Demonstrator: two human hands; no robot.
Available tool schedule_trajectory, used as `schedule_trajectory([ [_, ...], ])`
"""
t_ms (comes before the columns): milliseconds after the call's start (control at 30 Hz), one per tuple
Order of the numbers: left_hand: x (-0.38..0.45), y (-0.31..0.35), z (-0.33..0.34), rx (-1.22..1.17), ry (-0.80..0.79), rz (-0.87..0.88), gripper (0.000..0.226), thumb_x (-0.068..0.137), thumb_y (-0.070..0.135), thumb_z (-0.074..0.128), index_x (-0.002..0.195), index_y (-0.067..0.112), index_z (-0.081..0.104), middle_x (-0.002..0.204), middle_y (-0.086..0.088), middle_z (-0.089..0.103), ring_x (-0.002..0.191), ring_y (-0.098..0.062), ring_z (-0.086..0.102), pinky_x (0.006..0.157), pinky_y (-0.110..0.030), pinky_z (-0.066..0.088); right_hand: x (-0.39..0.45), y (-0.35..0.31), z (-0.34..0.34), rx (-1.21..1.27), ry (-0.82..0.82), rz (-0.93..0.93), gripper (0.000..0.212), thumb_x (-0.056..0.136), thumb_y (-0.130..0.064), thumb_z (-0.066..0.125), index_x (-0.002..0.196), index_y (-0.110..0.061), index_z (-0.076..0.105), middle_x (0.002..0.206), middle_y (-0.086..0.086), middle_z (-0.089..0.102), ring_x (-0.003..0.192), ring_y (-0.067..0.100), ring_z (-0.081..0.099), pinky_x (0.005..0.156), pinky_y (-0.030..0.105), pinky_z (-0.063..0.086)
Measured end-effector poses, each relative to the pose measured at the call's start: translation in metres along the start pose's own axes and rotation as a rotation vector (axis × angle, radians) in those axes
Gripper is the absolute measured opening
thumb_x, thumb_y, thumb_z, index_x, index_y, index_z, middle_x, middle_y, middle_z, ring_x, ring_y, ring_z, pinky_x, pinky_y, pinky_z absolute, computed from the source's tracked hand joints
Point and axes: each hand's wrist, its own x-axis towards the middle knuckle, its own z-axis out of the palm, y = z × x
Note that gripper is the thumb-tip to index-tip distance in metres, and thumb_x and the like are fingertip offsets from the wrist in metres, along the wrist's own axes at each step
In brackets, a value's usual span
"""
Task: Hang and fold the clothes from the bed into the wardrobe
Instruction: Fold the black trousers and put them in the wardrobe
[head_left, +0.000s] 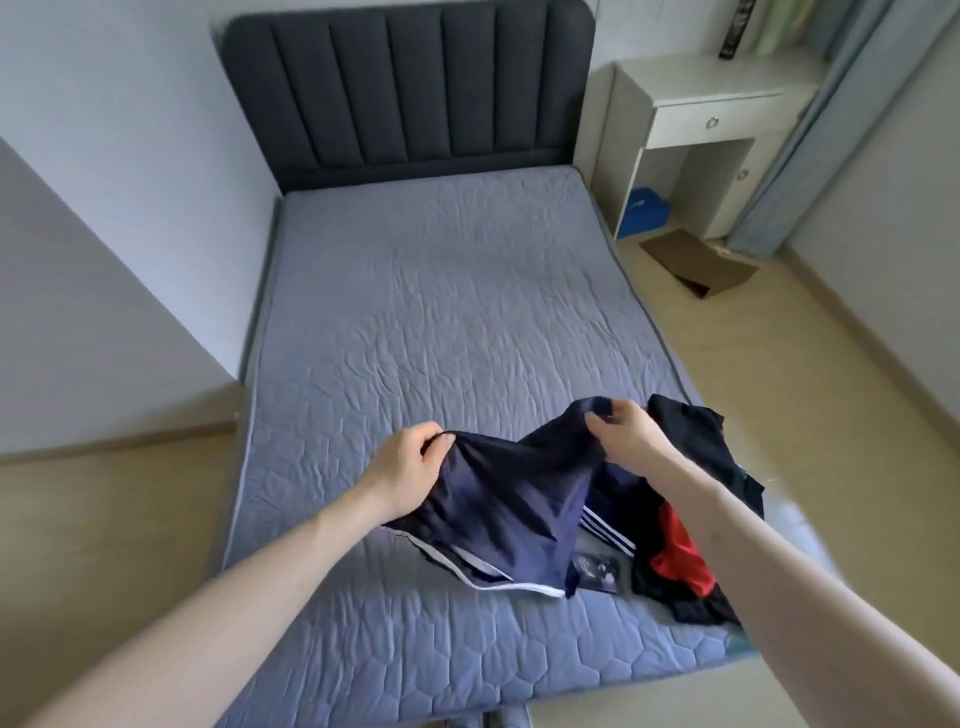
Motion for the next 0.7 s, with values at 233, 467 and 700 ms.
schedule_trajectory([
  [233, -0.009, 0.047, -0.045, -0.559, 0.055, -0.320, 0.026, 0.101, 0.021, 0.062, 0.078, 0.007, 0.061, 0.075, -0.008, 0.057, 0.072, -0.017, 0.053, 0.068, -0.029, 0.040, -0.098, -0.042, 0.073, 0.025, -0.517, -0.414, 0.081, 0.056, -0.062, 0.093, 0.124, -0.052, 0.050, 0.115, -0.034, 0.063, 0.102, -0.015, 0.062, 0.076, 0.004, 0.048],
  [467, -0.030, 0.025, -0.096, -0.861, -0.063, -0.389, 0.026, 0.102, 0.035, 0.059, 0.107, 0.013, 0.069, 0.099, -0.006, 0.074, 0.087, -0.020, 0.073, 0.070, -0.032, 0.059, -0.091, -0.096, 0.094, -0.014, -0.111, -0.573, 0.020, 0.090, -0.025, 0.063, 0.072, -0.031, 0.055, 0.060, -0.013, 0.057, 0.055, 0.009, 0.047, 0.053, 0.026, 0.037],
  [700, -0.074, -0.054, -0.105, -0.482, -0.371, -0.189, 0.064, 0.067, 0.034, 0.085, 0.126, 0.037, 0.060, 0.122, 0.019, 0.069, 0.112, -0.004, 0.066, 0.097, -0.033, 0.054, -0.095, -0.168, 0.125, 0.142, -0.106, -0.579, 0.039, 0.099, -0.023, 0.057, 0.065, -0.019, 0.038, 0.054, -0.013, 0.037, 0.052, 0.007, 0.030, 0.047, 0.021, 0.025],
])
